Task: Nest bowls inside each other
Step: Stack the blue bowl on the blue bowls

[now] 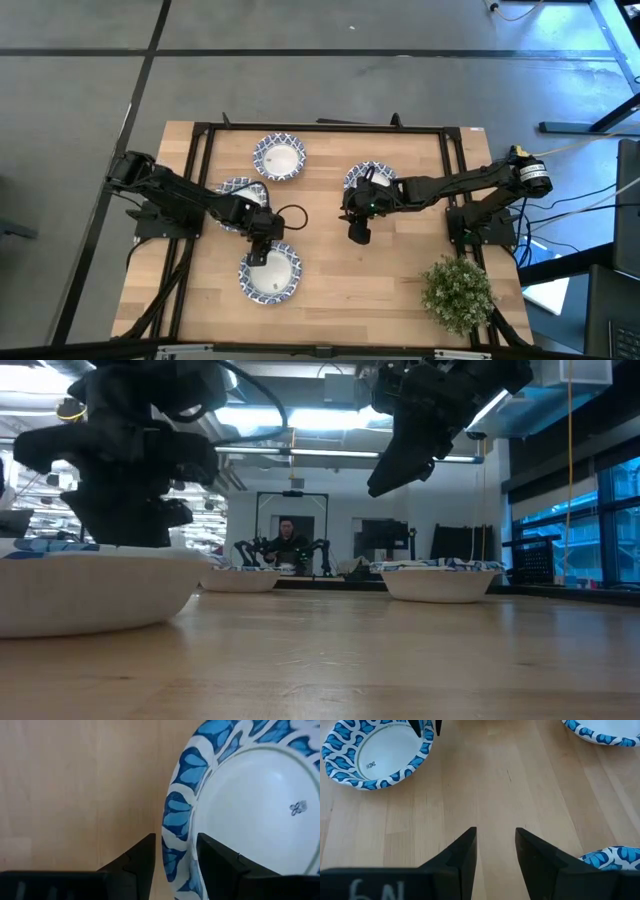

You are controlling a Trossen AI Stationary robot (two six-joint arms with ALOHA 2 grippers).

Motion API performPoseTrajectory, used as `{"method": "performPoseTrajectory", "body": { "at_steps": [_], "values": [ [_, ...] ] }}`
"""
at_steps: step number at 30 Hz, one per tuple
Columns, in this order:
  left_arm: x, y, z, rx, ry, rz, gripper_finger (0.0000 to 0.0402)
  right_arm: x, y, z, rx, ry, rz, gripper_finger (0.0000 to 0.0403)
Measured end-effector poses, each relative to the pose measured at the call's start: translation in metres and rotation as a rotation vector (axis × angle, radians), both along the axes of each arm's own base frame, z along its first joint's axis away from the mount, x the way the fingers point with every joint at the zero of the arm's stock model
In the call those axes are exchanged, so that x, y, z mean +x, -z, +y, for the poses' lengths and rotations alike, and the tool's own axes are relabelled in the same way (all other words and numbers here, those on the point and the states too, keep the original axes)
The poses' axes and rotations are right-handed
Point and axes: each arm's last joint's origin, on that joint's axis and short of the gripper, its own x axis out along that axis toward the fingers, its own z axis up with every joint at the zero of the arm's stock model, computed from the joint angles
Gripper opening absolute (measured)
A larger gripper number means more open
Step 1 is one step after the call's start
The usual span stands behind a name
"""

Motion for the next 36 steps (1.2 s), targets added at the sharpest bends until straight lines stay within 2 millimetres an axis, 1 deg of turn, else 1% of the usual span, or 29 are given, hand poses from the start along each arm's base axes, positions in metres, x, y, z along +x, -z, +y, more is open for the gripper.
{"method": "performPoseTrajectory", "body": {
  "at_steps": [7, 11, 15, 21, 24, 27, 32, 36],
  "values": [
    [0.001, 0.003, 0.000, 0.006, 0.007, 0.008, 0.0137, 0.000, 0.000, 0.000, 0.000, 0.000, 0.000, 0.0136],
    [0.001, 0.003, 0.000, 0.006, 0.006, 0.008, 0.0124, 0.000, 0.000, 0.000, -0.001, 0.001, 0.002, 0.0136],
    [0.001, 0.003, 0.001, 0.004, 0.003, 0.008, 0.0088, -0.002, 0.002, -0.001, -0.024, 0.021, 0.025, 0.0136],
    [0.003, 0.002, 0.007, -0.023, -0.014, 0.001, 0.0013, -0.006, 0.002, -0.003, -0.075, 0.068, 0.052, 0.0136],
    [0.005, 0.001, 0.011, -0.025, -0.027, -0.012, 0.0008, -0.011, -0.008, -0.005, -0.088, 0.090, 0.024, 0.0136],
    [0.008, 0.001, 0.013, -0.023, -0.026, -0.044, 0.0007, -0.022, -0.023, -0.008, -0.102, 0.119, -0.007, 0.0136],
    [0.013, -0.005, 0.020, -0.046, 0.000, -0.106, 0.0003, -0.051, -0.052, -0.012, -0.144, 0.201, -0.050, 0.0136],
    [0.023, -0.020, 0.027, -0.037, 0.016, -0.174, 0.0002, -0.077, -0.070, -0.011, -0.180, 0.249, -0.071, 0.0136]
  ]
}}
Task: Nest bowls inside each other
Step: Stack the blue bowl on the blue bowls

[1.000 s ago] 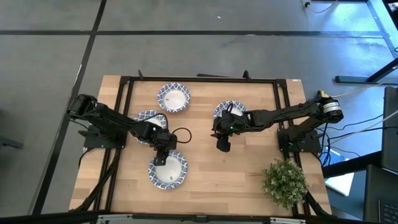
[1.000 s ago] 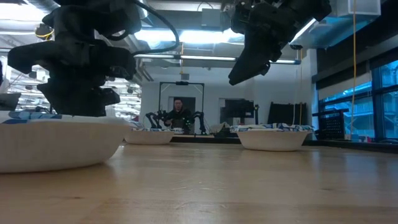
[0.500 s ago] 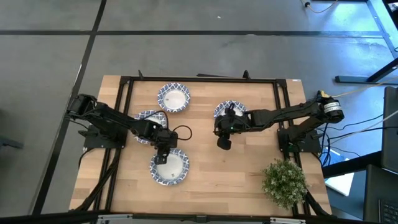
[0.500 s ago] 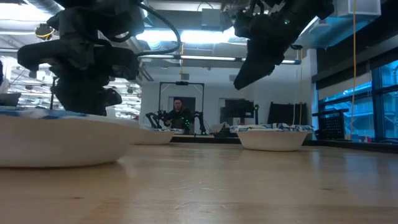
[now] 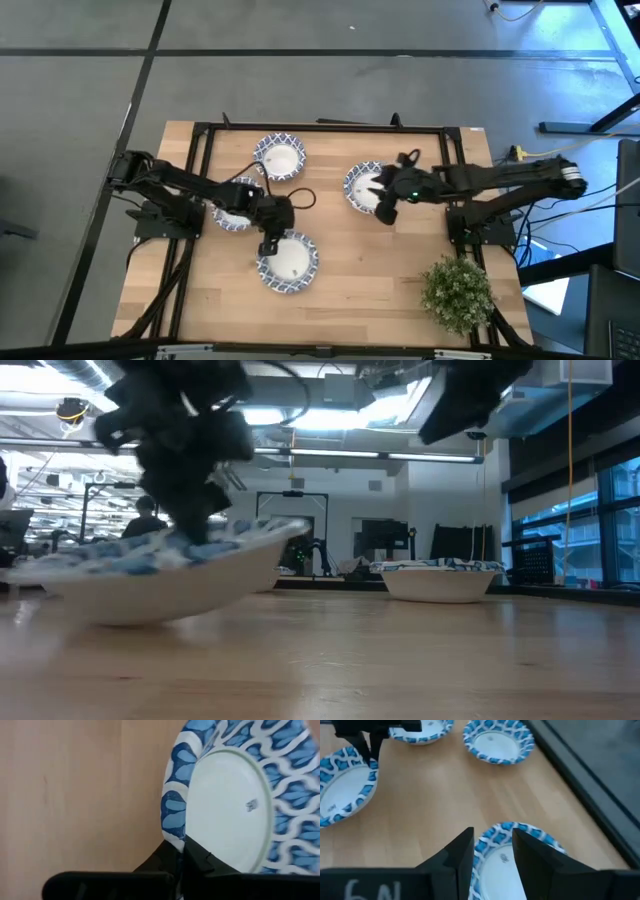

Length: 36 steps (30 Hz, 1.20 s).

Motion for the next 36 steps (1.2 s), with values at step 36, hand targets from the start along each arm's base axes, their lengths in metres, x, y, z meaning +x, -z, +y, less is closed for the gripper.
{"method": "performPoseTrajectory", "body": {
  "at_steps": [36],
  "values": [
    [0.152, -0.095, 0.170, 0.047, -0.228, -0.365, 0.0000, -0.116, 0.064, 0.018, 0.129, -0.107, -0.323, 0.0136]
  ]
}}
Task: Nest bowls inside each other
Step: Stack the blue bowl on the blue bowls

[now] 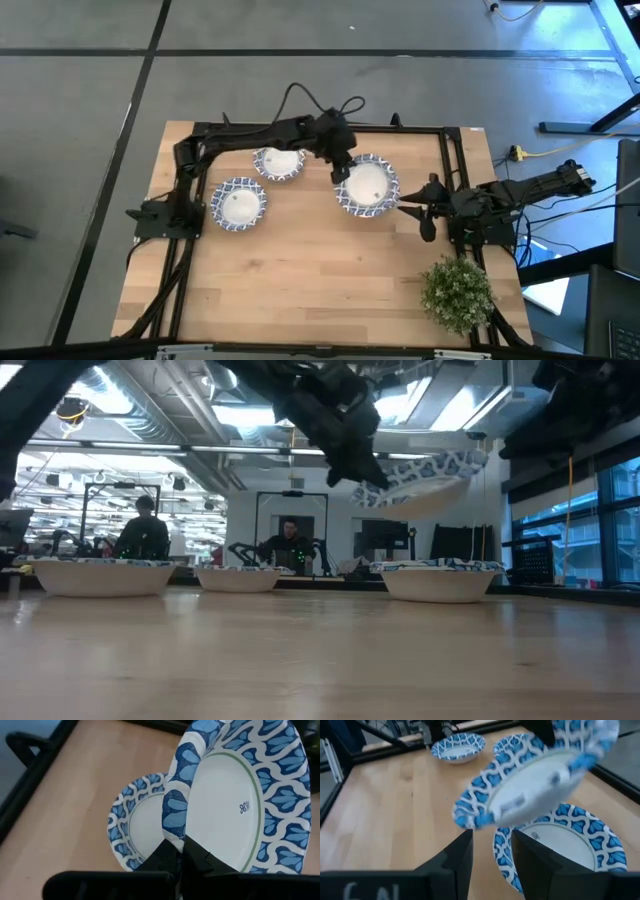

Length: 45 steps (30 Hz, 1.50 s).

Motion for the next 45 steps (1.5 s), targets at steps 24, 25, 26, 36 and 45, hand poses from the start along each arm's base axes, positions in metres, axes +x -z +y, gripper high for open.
{"method": "performPoseTrajectory", "body": {
  "at_steps": [24, 25, 26, 36, 45],
  "values": [
    [0.038, 0.037, 0.025, -0.065, -0.111, 0.011, 0.0000, -0.013, 0.000, -0.001, -0.040, -0.042, 0.019, 0.0136],
    [0.038, 0.037, 0.025, -0.067, -0.113, 0.010, 0.0000, -0.013, 0.000, -0.001, -0.040, -0.041, 0.020, 0.0136],
    [0.038, 0.037, 0.025, -0.066, -0.115, 0.011, 0.0000, -0.013, 0.000, -0.001, -0.039, -0.041, 0.020, 0.0136],
    [0.046, 0.070, 0.021, -0.110, -0.124, 0.100, 0.0000, -0.014, 0.001, -0.002, -0.032, -0.036, 0.029, 0.0136],
    [0.052, 0.081, 0.013, -0.081, -0.073, 0.111, 0.0030, -0.014, 0.001, -0.001, -0.029, -0.044, 0.034, 0.0136]
  ]
}}
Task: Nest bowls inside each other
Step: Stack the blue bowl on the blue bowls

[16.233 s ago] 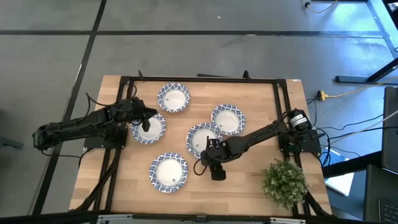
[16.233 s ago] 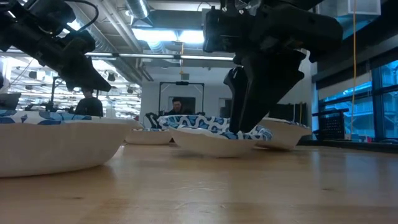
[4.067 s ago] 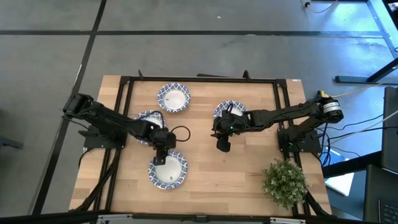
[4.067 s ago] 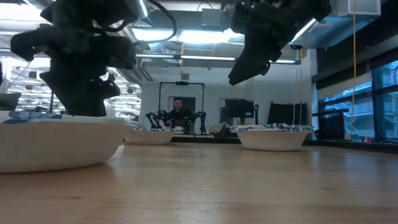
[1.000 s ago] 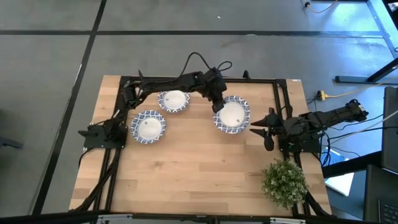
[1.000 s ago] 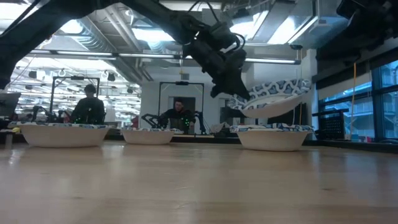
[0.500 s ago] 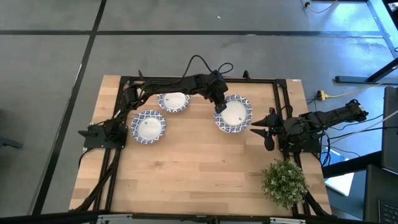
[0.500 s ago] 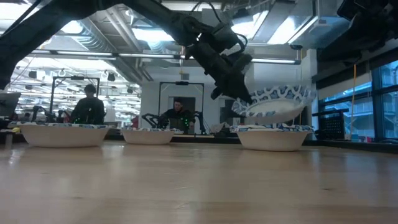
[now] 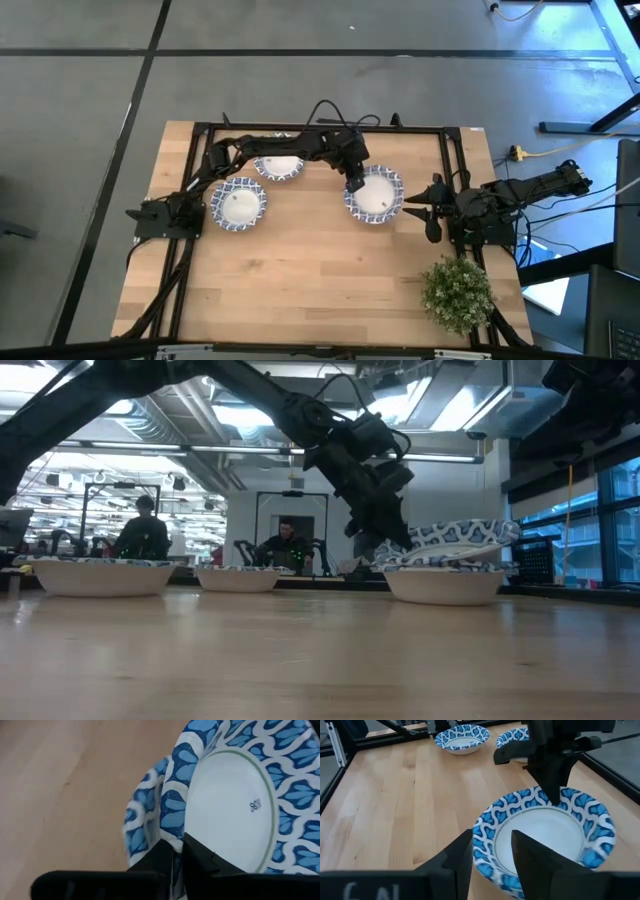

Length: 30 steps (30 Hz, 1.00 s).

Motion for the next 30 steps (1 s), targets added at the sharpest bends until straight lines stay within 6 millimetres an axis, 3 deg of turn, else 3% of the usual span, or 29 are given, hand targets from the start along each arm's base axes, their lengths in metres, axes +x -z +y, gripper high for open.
{"method": "performPoseTrajectory", "body": {
  "at_steps": [9, 17, 23, 30],
  "values": [
    [0.001, 0.000, -0.002, 0.025, 0.024, -0.004, 0.0084, 0.000, 0.001, 0.000, -0.004, -0.001, 0.007, 0.0136],
    [0.005, -0.010, -0.001, 0.082, 0.052, -0.086, 0.0089, -0.001, 0.002, 0.000, -0.010, 0.000, 0.029, 0.0136],
    [-0.003, -0.050, 0.001, 0.152, 0.068, -0.187, 0.0092, -0.001, 0.002, 0.000, -0.010, 0.000, 0.028, 0.0136],
    [-0.029, -0.122, -0.011, 0.220, 0.131, -0.330, 0.0088, -0.002, 0.002, -0.001, -0.041, 0.014, 0.024, 0.0136]
  ]
}}
